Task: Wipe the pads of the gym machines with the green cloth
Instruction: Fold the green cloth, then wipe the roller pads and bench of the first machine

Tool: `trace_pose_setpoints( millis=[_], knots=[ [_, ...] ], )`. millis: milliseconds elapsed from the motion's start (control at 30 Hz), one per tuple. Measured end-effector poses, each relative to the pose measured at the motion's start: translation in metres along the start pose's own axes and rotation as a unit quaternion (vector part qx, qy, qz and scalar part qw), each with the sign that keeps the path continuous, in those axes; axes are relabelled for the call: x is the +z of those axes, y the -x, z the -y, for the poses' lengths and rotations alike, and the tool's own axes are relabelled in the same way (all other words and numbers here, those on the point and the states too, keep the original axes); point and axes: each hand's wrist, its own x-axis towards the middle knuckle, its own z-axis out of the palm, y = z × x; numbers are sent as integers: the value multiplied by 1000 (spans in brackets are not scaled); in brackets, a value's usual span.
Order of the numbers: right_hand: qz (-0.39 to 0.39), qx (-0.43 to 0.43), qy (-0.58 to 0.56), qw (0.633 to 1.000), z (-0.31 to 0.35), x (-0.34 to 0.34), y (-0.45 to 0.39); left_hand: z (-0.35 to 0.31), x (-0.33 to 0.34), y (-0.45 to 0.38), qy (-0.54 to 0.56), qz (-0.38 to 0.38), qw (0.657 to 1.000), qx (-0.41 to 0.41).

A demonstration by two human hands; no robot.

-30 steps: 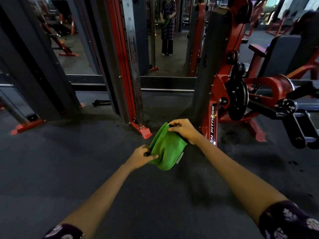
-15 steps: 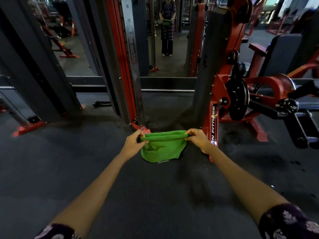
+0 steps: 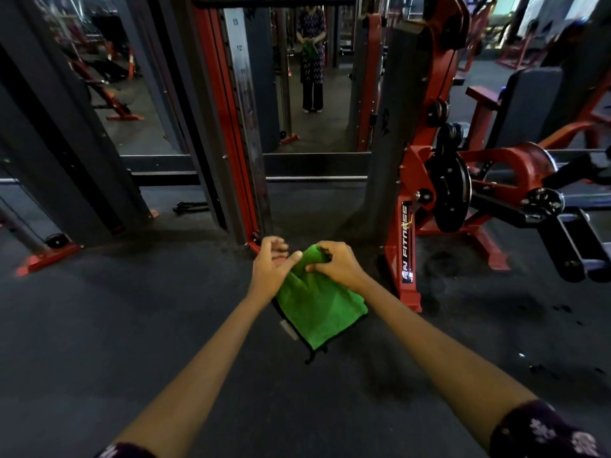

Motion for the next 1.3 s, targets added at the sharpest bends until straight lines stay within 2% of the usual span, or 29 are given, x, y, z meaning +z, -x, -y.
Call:
trace_pose_setpoints(
  millis=[67,133,167,300,400,467,500,533,567,633,700,733,800,900,967,1033,1100,1167,1233,1267,1300],
  knots=[
    [-3,36,-44,998,-2,0,-1,13,-4,-1,-31,-15,987,-158],
    [8,51,-89,995,-2,1,0,25,-7,-3,31,31,950,-308],
    [13,56,-101,993,-3,2,0,31,-8,-4,79,39,937,-338],
    [-11,93,-190,977,0,0,5,20,-2,-4,204,-39,931,-301],
    [-64,143,-293,943,1,1,9,16,3,-6,221,-73,924,-304],
    [-72,157,-312,934,0,3,12,20,6,-7,133,-82,940,-304],
    [-71,161,-313,933,-1,2,14,21,5,-8,44,-95,956,-274],
    [-69,162,-311,934,-3,-1,15,19,4,-7,-49,-105,972,-204],
    [-63,158,-300,939,-4,-5,17,17,2,-7,-111,-88,985,-101],
    [-49,130,-257,956,-6,-16,19,3,2,-10,-156,55,984,72],
    [-34,98,-196,975,-4,-25,24,-11,15,-14,-243,207,935,154],
    [-29,86,-171,981,-3,-29,28,-15,24,-15,-276,246,913,173],
    [-49,77,-144,985,-4,-37,37,-24,44,-18,-254,273,910,178],
    [-145,87,-111,979,-12,-53,62,-31,75,-23,-179,299,918,190],
    [-167,132,-128,969,-19,-67,85,-40,97,-18,-147,324,909,216],
    [-151,194,-145,958,-30,-85,114,-49,125,-9,-97,353,902,229],
    [-151,228,-178,945,-36,-102,140,-58,145,0,-47,392,899,191],
    [-203,229,-201,931,-39,-121,163,-70,164,5,-49,460,877,130],
    [-273,226,-209,911,-40,-141,186,-85,180,13,-78,545,833,58],
    [-306,226,-210,901,-43,-152,199,-92,190,18,-78,572,816,34],
    [-330,225,-213,892,-43,-163,211,-99,198,25,-65,574,816,25]
  ],
)
